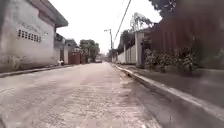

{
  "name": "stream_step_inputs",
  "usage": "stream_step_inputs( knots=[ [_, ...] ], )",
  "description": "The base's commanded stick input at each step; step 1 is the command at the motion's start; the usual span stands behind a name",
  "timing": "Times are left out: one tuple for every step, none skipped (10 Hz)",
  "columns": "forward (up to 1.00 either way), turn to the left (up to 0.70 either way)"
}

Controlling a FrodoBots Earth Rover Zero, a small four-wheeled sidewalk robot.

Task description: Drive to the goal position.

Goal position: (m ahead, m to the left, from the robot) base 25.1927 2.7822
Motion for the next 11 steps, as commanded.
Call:
stream_step_inputs(
  knots=[
    [1.0,0.0],
    [1.0,0.0],
    [1.0,0.0],
    [1.0,0.0],
    [1.0,0.0],
    [1.0,0.0],
    [1.0,0.0],
    [1.0,0.01],
    [1.0,0.07],
    [1.0,0.14],
    [1.0,0.34]
  ],
)
